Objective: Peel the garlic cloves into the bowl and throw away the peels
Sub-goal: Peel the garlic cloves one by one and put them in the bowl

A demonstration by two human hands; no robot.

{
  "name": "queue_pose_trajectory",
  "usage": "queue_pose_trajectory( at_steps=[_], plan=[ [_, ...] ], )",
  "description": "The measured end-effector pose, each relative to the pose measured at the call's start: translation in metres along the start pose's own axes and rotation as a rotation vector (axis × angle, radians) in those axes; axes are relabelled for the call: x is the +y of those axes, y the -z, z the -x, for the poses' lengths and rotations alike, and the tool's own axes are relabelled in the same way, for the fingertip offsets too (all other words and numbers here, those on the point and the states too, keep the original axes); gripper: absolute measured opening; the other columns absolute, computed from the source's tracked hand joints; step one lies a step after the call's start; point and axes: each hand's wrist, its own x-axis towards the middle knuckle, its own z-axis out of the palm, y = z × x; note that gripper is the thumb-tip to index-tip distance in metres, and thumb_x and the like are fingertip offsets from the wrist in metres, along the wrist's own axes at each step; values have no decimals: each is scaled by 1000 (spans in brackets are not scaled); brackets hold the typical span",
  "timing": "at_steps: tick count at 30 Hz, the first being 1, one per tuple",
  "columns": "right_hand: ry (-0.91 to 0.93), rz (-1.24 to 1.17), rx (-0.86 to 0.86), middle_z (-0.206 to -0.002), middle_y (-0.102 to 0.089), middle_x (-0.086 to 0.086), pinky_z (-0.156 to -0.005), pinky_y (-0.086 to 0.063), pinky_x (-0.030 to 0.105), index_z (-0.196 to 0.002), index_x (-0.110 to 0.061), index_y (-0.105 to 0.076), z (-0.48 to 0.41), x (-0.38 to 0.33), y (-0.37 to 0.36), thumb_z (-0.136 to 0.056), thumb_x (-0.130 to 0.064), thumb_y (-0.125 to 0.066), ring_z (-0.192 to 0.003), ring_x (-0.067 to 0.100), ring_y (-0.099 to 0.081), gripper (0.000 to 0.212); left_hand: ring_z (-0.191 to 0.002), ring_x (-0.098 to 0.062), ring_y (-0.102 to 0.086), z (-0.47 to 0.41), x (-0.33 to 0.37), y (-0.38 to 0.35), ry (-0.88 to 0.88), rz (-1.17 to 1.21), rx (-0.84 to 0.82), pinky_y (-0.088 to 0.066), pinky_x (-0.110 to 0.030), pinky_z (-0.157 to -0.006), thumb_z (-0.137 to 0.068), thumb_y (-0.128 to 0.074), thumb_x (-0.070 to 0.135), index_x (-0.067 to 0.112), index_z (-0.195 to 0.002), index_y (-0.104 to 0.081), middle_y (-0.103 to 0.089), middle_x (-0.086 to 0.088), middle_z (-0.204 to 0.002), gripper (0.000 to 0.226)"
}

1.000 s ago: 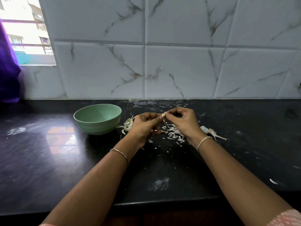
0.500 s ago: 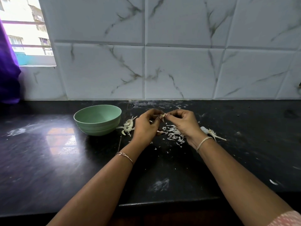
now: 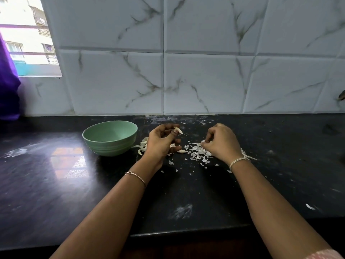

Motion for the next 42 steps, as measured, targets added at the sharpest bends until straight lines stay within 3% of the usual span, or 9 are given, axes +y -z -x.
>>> queue_pose_trajectory(
  at_steps=[4, 6, 8, 12, 18, 25, 33, 38, 42],
  plan=[
    [37, -309, -2, -83, -63, -5, -70, -47, 23, -83, -16, -61, -2, -5, -4, -82, -8, -73, -76, 12, -59, 14, -65, -10, -61, 2, -1, -1, -23, -58, -21, -55, -23, -53, -93, -63, 7, 15, -96, -69, -63, -7, -90, 10],
    [6, -571, -73, -95, -69, -2, -80, -52, 24, -99, -16, -67, -2, -12, -4, -91, -16, -65, -88, 12, -64, 8, -65, -10, -60, 2, -3, -2, -40, -111, -29, -54, -22, -52, -92, -64, 6, 15, -96, -69, -64, -10, -91, 11],
    [-4, -648, -120, -95, -71, -1, -81, -52, 27, -101, -17, -70, -2, -16, -7, -94, -26, -63, -90, 13, -65, 13, -66, -11, -60, 1, -5, -3, -52, -150, -35, -54, -22, -52, -90, -66, 6, 14, -95, -70, -66, -13, -92, 11],
    [30, -547, -107, -85, -71, -4, -79, -54, 29, -89, -21, -71, -1, -17, -13, -89, -19, -70, -84, 13, -67, 2, -68, -13, -59, 2, -6, -5, -71, -174, -36, -54, -22, -52, -89, -68, 5, 5, -101, -72, -67, -14, -90, 13],
    [21, -547, -126, -86, -69, -6, -76, -51, 21, -95, -19, -71, 1, -21, -14, -90, -16, -68, -86, 15, -65, 6, -61, -8, -62, 2, -4, -4, -132, -198, -10, -54, -22, -51, -87, -68, 2, 8, -95, -73, -69, -11, -83, 10],
    [78, -301, -19, -87, -72, -3, -77, -56, 38, -97, -19, -73, 2, -21, -13, -91, -15, -64, -80, 15, -66, 11, -70, -14, -67, 3, -9, -5, -131, -246, -29, -61, -43, -65, -83, -76, 12, 15, -89, -76, -73, -6, -83, 7],
    [142, -100, 69, -90, -70, -9, -90, -49, 40, -97, -27, -72, 6, -28, -7, -89, -20, -64, -87, 13, -61, 14, -66, -18, -63, 5, -5, -4, -71, -179, -50, -56, -24, -56, -85, -72, 5, 6, -91, -75, -69, -22, -83, 7],
    [111, -130, 31, -74, -59, -17, -89, -50, 40, -96, -29, -73, 7, -28, -4, -90, -21, -65, -71, 6, -52, 13, -64, -15, -61, 4, -6, -4, -28, -117, -56, -57, -25, -57, -86, -70, 4, 4, -90, -75, -66, -16, -78, 6],
    [84, -211, 13, -79, -66, -13, -86, -50, 39, -93, -30, -73, 7, -29, -4, -89, -20, -66, -73, 10, -57, 13, -62, -10, -62, 2, -6, -2, 17, -60, -67, -59, -27, -59, -89, -67, 3, 5, -90, -73, -67, -9, -76, 6]
  ],
)
